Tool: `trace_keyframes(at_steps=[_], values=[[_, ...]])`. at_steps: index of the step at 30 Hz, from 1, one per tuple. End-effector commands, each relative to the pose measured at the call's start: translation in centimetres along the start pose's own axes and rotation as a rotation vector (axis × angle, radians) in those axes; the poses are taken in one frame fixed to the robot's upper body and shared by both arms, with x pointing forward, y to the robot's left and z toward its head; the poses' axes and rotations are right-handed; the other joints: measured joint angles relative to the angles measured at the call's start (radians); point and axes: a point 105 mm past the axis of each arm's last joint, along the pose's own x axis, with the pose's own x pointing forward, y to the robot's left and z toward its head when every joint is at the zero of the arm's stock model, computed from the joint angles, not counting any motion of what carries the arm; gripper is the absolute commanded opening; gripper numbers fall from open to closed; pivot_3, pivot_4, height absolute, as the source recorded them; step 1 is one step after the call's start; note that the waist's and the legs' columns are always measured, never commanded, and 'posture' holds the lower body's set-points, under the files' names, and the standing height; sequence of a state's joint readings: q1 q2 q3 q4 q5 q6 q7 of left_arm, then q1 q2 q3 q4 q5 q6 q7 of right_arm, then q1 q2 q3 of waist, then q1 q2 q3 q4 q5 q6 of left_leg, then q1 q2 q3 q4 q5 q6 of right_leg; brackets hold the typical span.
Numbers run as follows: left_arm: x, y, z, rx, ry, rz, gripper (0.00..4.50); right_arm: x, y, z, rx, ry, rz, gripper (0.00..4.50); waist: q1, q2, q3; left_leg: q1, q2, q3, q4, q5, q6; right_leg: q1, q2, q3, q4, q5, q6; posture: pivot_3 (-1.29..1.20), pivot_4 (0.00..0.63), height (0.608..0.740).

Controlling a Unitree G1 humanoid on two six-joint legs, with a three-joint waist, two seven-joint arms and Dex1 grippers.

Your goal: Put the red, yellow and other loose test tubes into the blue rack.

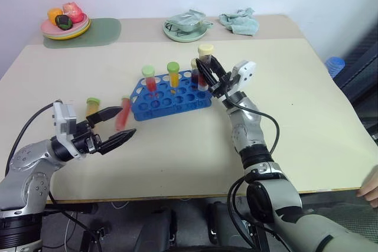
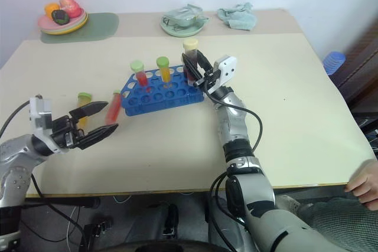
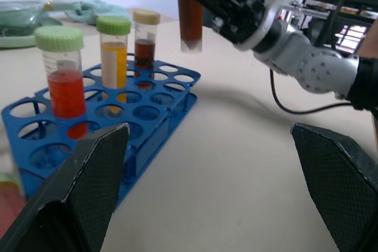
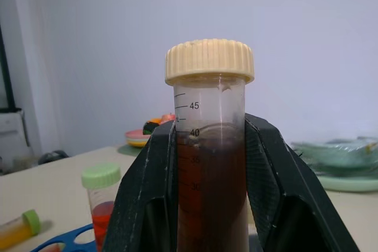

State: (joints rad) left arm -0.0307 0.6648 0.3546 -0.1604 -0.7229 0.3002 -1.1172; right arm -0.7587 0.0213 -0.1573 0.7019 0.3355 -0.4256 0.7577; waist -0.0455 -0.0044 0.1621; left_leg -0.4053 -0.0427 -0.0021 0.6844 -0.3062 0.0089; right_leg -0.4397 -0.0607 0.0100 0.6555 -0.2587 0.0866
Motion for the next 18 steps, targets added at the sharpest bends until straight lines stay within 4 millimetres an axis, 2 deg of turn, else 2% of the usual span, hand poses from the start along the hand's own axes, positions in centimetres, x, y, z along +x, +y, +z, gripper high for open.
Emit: trace_keyframes(at_steps=[1,7,18], values=[[-0.6,0.1,1.5,0.046,-0.019,0.017,4.50,0.5,0.4,0.3,0.016,-0.051,0.005,1.18,-0.001,0.000,0.000,0.000,0.000,0.000,0.000,0.000,0.000,0.000,0.000,0.000,0.000,0.000,0.000,0.00,0.150,0.740],[-0.9,0.4,2.2,0.056,-0.026,0.034,4.50,0.2,0.1,-1.7,0.058,-0.011,-0.048,1.18,-0.002,0.000,0.000,0.000,0.000,0.000,0.000,0.000,0.000,0.000,0.000,0.000,0.000,0.000,0.000,0.00,0.150,0.740],[-1.1,-0.2,2.7,0.064,-0.025,0.046,4.50,-1.5,-1.9,-3.7,0.052,0.071,-0.156,1.18,-0.003,0.000,0.000,0.005,0.000,0.000,-0.001,0.000,0.000,0.005,0.000,0.000,0.000,0.000,0.000,0.00,0.150,0.740]])
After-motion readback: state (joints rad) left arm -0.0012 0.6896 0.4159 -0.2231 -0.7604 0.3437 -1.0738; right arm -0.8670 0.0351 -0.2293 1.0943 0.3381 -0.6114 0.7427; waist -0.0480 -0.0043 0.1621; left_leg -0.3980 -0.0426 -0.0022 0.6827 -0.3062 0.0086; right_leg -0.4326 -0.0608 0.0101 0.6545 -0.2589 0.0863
